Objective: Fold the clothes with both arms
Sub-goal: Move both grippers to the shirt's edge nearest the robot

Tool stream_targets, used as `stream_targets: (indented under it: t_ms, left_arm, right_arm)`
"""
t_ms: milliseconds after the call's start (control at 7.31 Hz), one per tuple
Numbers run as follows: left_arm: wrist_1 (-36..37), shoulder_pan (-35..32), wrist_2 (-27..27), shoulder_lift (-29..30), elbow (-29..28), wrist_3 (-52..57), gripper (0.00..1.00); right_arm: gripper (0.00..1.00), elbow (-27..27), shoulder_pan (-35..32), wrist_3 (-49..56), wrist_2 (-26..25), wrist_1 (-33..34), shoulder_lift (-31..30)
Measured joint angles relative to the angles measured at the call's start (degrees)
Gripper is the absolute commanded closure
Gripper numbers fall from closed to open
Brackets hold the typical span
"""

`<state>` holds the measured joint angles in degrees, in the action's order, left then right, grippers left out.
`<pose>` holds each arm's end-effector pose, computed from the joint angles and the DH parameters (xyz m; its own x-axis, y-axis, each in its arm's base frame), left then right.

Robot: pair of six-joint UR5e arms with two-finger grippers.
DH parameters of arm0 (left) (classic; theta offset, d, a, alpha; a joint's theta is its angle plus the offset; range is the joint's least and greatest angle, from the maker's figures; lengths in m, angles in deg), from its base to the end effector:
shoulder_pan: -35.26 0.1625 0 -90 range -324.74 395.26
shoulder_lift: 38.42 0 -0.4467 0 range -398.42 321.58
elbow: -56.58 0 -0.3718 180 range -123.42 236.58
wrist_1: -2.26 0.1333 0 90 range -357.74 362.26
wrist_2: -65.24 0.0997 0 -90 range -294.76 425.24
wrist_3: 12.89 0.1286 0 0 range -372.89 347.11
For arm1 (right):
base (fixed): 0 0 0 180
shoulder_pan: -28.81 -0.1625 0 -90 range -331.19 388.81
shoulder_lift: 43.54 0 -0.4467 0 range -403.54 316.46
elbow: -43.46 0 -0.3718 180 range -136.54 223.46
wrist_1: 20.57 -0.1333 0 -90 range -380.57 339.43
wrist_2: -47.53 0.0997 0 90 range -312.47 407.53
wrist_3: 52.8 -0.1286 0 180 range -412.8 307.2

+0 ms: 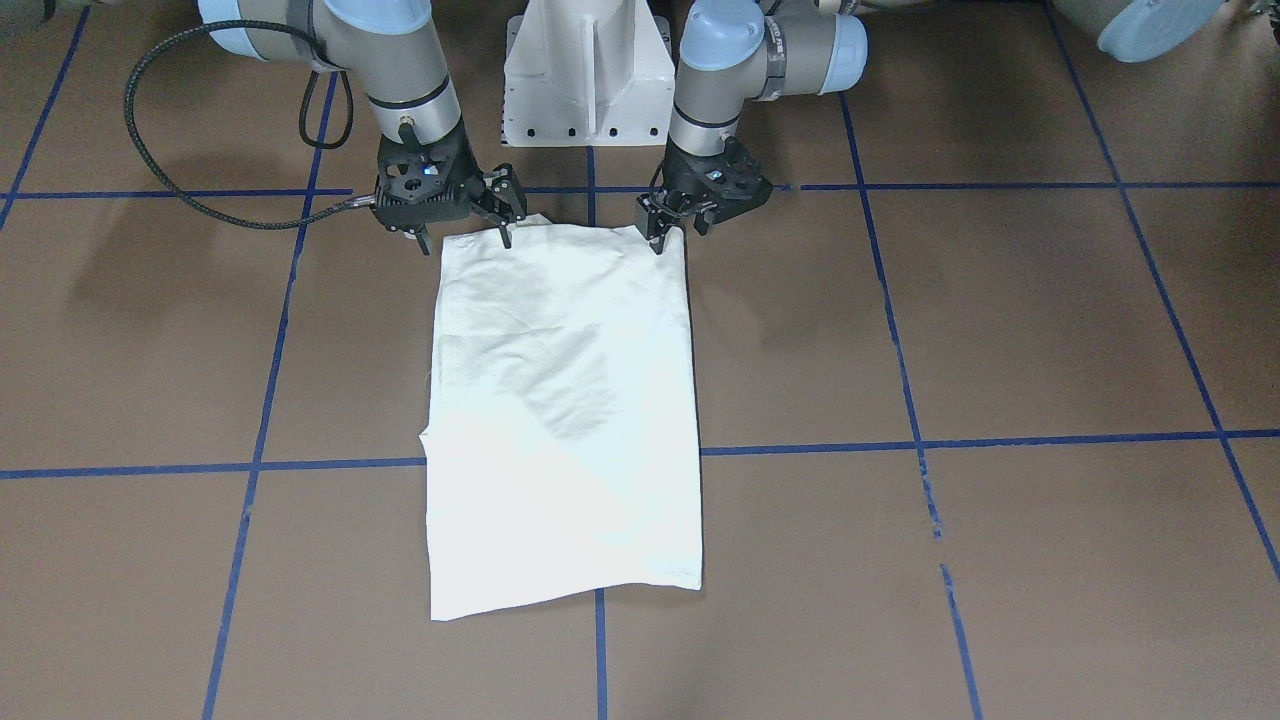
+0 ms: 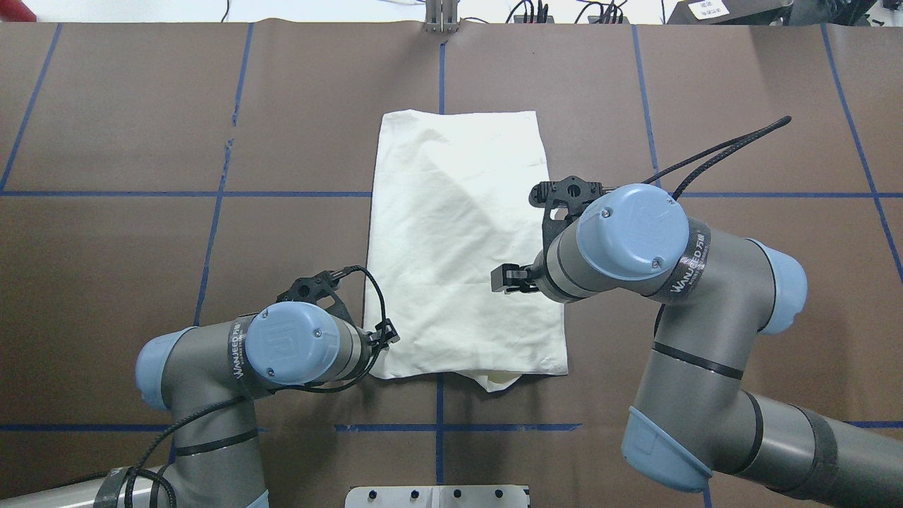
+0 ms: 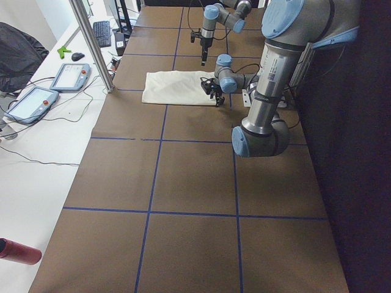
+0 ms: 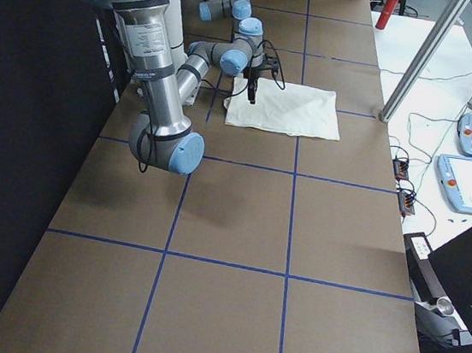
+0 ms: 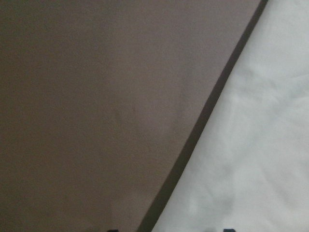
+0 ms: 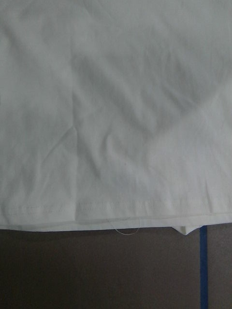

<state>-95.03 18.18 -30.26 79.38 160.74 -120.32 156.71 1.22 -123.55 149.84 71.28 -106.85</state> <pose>0.5828 -0.3056 0.3171 0.5285 -0.4743 -0.7040 0.3996 0.8707 -0.2866 -0.4828 -0.3717 0.2868 0.6617 -0.0176 0.7495 -0.0993 0.9889 0.1109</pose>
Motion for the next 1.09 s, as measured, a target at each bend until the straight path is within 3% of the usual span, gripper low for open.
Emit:
stream_targets:
  t_ms: [1094]
  left_arm:
    - [0.44, 0.29, 0.07, 1.04, -0.78, 0.29, 0.32]
  right_arm:
    - [0.00, -0.05, -0.09, 0.00, 0.00, 0.00, -0.66]
